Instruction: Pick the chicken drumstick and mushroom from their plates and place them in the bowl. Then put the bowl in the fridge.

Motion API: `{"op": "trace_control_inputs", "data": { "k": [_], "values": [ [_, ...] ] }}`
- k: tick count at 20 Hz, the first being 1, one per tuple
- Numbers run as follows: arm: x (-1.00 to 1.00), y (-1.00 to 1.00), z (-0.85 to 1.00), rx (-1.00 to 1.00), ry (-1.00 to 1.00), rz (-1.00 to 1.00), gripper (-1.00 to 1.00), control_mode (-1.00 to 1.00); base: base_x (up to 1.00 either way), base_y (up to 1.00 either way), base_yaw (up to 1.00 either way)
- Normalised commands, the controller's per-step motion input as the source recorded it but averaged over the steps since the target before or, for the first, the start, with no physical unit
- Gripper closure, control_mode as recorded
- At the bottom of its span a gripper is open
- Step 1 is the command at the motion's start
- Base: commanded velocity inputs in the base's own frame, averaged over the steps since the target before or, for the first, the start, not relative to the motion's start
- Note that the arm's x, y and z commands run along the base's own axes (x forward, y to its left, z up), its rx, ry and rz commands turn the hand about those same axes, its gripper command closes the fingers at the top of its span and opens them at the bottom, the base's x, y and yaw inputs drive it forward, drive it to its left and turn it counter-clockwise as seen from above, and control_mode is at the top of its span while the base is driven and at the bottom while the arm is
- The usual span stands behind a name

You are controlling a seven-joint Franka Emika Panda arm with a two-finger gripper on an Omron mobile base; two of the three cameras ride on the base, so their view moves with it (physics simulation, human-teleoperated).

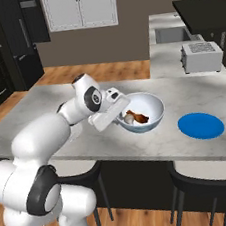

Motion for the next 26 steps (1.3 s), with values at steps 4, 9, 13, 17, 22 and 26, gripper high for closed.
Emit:
{"op": "trace_control_inputs", "data": {
  "k": [4,9,13,17,22,26],
  "values": [
    [-0.27,0.42,0.19,-0.05,0.02,-0.04,1.00,-1.00,0.00,0.00,0.00],
    [-0.19,0.31,0.04,-0.01,0.01,-0.01,1.00,-1.00,0.00,0.00,0.00],
    [-0.12,0.34,0.00,0.00,0.07,-0.01,1.00,-1.00,0.00,0.00,0.00],
    [-0.02,0.11,0.00,0.03,0.06,-0.01,1.00,-1.00,0.00,0.00,0.00],
    [0.00,0.00,0.00,0.00,0.00,0.00,1.00,-1.00,0.00,0.00,0.00],
    [0.00,0.00,0.00,0.00,0.00,0.00,1.00,-1.00,0.00,0.00,0.00]
  ]
}}
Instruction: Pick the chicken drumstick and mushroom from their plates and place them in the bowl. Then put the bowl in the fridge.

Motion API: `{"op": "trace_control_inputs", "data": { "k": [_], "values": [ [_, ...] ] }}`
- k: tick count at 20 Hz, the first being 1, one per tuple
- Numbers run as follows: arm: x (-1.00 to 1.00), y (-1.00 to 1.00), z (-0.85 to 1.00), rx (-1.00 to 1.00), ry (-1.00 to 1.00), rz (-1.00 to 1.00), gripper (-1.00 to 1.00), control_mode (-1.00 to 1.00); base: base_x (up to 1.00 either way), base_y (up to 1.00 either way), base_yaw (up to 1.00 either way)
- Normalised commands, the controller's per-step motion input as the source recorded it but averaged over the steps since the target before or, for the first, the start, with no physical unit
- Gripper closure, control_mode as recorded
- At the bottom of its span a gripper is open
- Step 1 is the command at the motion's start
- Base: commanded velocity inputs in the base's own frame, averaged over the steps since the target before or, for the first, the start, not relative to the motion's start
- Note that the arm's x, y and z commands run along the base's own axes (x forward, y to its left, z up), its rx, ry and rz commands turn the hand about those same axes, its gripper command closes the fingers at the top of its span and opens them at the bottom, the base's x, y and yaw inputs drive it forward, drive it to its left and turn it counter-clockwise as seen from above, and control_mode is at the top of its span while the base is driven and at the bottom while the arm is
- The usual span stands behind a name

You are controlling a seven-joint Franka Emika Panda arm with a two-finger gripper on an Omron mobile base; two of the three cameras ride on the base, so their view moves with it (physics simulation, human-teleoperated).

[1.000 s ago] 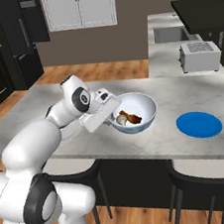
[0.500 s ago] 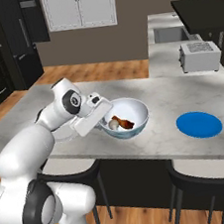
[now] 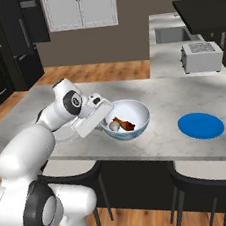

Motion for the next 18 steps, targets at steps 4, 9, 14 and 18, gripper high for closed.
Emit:
{"op": "trace_control_inputs", "data": {
  "k": [4,9,14,18],
  "values": [
    [0.00,0.00,0.00,0.00,0.00,0.00,1.00,-1.00,0.00,0.00,0.00],
    [0.00,0.00,0.00,0.00,0.00,0.00,1.00,1.00,0.00,0.00,0.00],
    [0.00,0.00,0.00,0.00,0.00,0.00,1.00,1.00,-0.02,0.00,0.00],
    [0.00,0.00,0.00,0.00,0.00,0.00,1.00,1.00,-0.48,-0.01,0.00]
  ]
}}
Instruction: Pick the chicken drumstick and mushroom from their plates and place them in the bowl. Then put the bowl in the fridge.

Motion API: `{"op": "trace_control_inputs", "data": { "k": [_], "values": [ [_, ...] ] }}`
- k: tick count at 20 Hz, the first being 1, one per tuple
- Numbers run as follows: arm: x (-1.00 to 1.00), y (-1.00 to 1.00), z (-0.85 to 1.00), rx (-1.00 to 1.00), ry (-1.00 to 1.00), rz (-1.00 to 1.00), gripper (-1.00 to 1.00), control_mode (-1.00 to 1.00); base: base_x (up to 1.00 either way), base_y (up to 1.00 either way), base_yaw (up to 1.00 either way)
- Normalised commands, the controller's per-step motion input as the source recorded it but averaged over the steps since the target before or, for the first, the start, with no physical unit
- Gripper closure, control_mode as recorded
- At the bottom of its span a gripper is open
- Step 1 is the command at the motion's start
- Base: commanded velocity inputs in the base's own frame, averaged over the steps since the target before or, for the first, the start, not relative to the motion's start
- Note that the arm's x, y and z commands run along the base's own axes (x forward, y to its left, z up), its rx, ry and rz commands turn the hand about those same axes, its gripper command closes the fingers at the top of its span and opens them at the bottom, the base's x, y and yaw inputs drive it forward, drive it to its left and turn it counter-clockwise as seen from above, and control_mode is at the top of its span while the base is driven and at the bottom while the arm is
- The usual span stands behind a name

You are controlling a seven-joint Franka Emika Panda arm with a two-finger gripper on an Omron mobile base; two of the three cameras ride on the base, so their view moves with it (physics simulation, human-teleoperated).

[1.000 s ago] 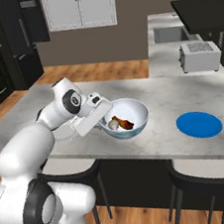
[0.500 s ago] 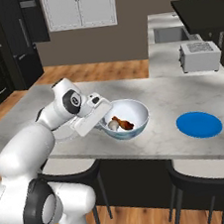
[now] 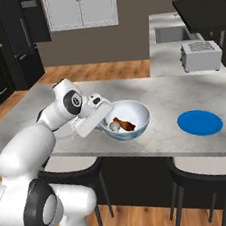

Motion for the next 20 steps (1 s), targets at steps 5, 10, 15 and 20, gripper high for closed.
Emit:
{"op": "trace_control_inputs", "data": {
  "k": [5,10,15,20],
  "values": [
    [0.00,0.00,0.00,0.00,0.00,0.00,1.00,1.00,-0.74,-0.01,0.02],
    [0.00,0.00,0.00,0.00,0.00,0.00,1.00,1.00,-0.44,0.02,0.44],
    [0.00,0.00,0.00,0.00,0.00,0.00,1.00,1.00,-0.17,0.09,1.00],
    [0.00,0.00,0.00,0.00,0.00,0.00,1.00,1.00,-0.08,0.19,0.90]
  ]
}}
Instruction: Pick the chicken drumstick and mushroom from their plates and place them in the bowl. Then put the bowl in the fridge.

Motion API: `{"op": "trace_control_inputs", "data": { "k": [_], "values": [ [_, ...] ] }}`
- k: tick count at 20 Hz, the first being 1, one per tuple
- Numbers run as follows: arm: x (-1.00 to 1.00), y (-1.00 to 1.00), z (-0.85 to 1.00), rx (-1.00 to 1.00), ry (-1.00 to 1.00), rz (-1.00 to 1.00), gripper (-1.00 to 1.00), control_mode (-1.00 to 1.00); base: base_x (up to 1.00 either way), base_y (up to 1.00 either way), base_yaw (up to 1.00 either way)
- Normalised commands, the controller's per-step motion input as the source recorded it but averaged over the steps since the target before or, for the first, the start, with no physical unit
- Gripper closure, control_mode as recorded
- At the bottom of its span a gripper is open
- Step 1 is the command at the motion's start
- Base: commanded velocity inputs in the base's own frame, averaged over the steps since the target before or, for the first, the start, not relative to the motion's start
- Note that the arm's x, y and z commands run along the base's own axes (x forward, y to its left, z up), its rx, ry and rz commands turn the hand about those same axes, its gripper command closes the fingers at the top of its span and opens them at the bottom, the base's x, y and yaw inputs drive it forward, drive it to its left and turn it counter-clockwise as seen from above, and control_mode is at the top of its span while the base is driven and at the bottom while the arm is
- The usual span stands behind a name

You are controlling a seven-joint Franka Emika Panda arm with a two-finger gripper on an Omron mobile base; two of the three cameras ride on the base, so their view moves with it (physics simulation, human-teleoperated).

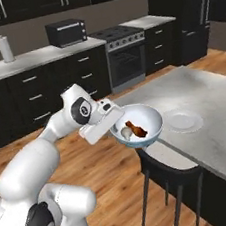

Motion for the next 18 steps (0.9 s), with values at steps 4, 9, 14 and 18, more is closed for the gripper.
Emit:
{"op": "trace_control_inputs", "data": {
  "k": [4,9,14,18],
  "values": [
    [0.00,0.00,0.00,0.00,0.00,0.00,1.00,1.00,0.17,0.51,0.45],
    [0.00,0.00,0.00,0.00,0.00,0.00,1.00,1.00,0.42,0.67,0.17],
    [0.00,0.00,0.00,0.00,0.00,0.00,1.00,1.00,0.56,0.77,0.03],
    [0.00,0.00,0.00,0.00,0.00,0.00,1.00,1.00,0.64,0.81,0.00]
  ]
}}
